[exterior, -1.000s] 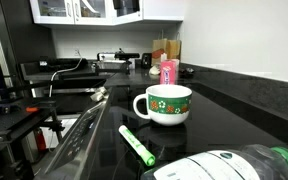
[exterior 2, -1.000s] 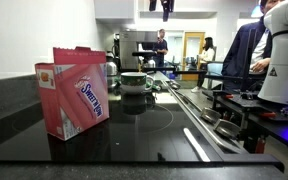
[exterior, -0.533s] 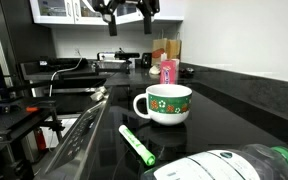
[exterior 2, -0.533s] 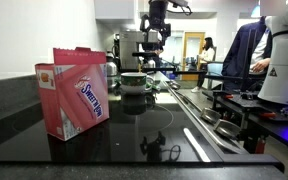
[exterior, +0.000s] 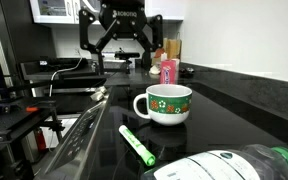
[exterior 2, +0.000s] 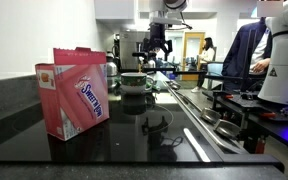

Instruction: Put the green marker inside the white and green mug

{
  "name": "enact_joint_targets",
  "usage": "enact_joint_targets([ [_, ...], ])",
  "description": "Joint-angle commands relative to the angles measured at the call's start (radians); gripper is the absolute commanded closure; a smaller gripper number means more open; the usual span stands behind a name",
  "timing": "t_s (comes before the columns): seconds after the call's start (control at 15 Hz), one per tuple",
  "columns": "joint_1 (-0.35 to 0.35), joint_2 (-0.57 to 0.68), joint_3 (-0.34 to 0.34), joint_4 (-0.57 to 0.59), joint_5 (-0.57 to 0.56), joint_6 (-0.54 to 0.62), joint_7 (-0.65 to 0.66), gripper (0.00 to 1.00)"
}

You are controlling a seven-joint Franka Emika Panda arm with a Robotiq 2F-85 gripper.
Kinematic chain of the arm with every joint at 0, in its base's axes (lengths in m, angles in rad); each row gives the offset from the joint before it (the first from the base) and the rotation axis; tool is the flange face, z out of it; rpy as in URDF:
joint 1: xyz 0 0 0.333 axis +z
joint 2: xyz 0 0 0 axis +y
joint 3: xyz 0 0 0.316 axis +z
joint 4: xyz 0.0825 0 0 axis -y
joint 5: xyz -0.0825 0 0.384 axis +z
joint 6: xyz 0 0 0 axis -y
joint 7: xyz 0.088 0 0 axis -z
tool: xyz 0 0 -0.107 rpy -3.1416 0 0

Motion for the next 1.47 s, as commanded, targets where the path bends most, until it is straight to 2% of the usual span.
enact_joint_targets([
  [0.0,0.016,0.066,-0.015,0.017,0.071,0.054,-0.002,0.0],
  [0.4,0.022,0.181,-0.028,0.052,0.116,0.107,-0.013,0.0],
  [0.87,0.016,0.293,-0.027,0.138,0.151,0.091,-0.04,0.0],
  [1.13,0.033,0.359,-0.064,0.186,0.106,0.066,-0.002,0.0],
  [1.4,0.024,0.411,-0.065,0.216,0.124,0.086,-0.05,0.0],
])
